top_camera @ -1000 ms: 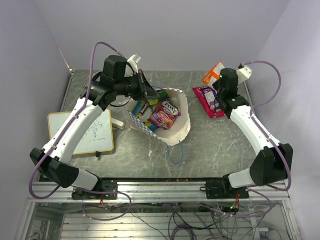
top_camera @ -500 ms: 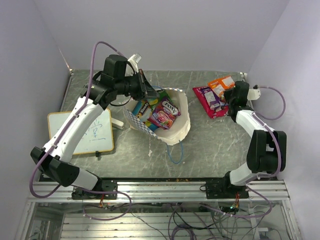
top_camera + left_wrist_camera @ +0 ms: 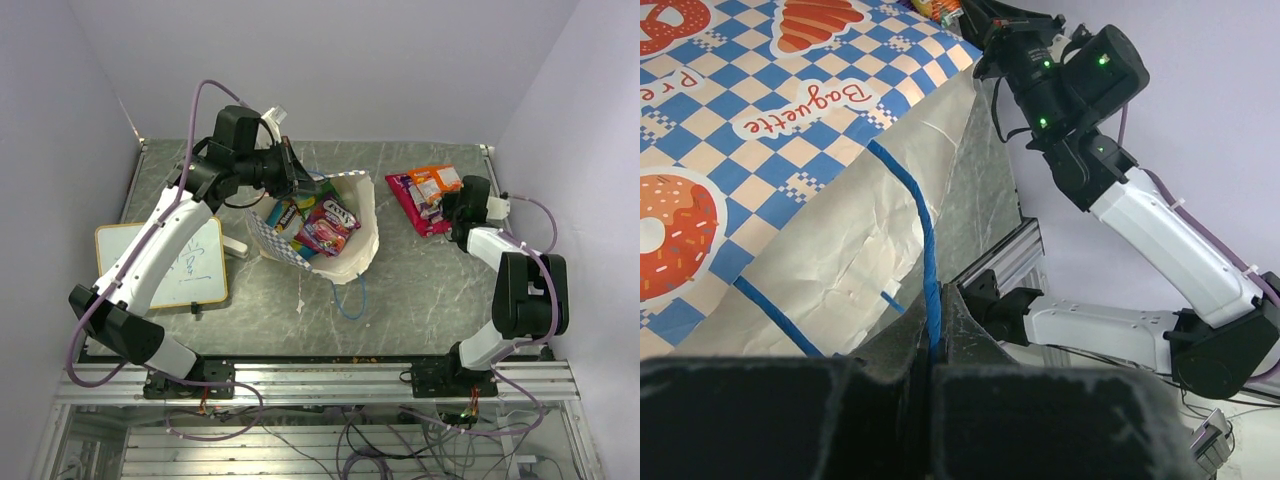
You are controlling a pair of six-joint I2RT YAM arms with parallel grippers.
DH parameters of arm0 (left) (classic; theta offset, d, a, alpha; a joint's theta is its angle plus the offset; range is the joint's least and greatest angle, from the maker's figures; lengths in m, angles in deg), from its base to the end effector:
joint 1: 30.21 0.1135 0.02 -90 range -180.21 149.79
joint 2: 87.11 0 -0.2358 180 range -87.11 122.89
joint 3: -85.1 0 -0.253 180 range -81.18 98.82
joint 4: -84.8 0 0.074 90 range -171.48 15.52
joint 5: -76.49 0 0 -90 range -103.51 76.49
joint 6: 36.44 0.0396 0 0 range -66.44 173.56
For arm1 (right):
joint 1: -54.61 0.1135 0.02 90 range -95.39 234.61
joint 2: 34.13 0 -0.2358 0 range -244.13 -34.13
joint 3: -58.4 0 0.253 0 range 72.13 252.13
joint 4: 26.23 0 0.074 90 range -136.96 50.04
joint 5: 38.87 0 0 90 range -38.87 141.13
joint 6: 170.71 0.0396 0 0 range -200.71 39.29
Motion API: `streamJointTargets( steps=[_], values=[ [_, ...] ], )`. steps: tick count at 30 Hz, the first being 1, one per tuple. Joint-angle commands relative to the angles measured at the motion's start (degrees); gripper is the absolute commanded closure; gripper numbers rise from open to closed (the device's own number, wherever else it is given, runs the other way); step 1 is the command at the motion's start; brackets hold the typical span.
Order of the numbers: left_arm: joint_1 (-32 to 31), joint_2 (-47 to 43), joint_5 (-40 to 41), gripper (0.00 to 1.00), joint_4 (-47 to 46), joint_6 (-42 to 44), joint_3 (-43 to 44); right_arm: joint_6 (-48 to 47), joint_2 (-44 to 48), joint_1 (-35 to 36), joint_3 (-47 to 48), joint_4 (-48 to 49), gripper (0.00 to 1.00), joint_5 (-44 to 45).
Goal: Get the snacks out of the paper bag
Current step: Place the snack at the center of the board.
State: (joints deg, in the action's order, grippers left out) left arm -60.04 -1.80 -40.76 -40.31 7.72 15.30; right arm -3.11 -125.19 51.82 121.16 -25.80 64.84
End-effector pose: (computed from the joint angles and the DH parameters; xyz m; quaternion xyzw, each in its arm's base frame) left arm 0.2727 -0.1773 0.4004 -0.0006 0.8499 -0.4592 0.2586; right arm 0.3457 -0.0262 0.1767 0.5959 0.6099 0.2300 0.4691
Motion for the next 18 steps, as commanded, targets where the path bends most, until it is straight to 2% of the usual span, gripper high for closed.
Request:
streamJointTargets(
  steps=[1, 9, 12, 16, 18],
  values=[
    [0.02, 0.46, -1.22, 0.93, 1.23, 0.84, 2.84, 4.01, -1.14, 0.33, 0.63, 0.57, 1.00, 1.45],
    [-0.06, 0.36, -1.81, 0.93, 1.53, 1.36, 2.92, 9.55, -1.67, 1.84, -0.62, -3.02, 0.95, 1.31],
    [-0.05, 0.07, -2.08, 0.93, 1.46, 1.38, 2.61, 9.52, -1.66, 2.03, -1.53, -2.97, 0.89, 1.40],
    [-0.04, -0.47, -2.41, 0.93, 1.84, 1.81, 2.46, 7.12, -0.94, 1.90, -3.42, -1.48, 0.60, 1.51],
    [-0.01, -0.68, -2.90, 0.93, 1.75, 1.82, 2.31, 5.03, 0.67, 1.69, -4.49, -1.70, 0.48, -0.06]
  ],
)
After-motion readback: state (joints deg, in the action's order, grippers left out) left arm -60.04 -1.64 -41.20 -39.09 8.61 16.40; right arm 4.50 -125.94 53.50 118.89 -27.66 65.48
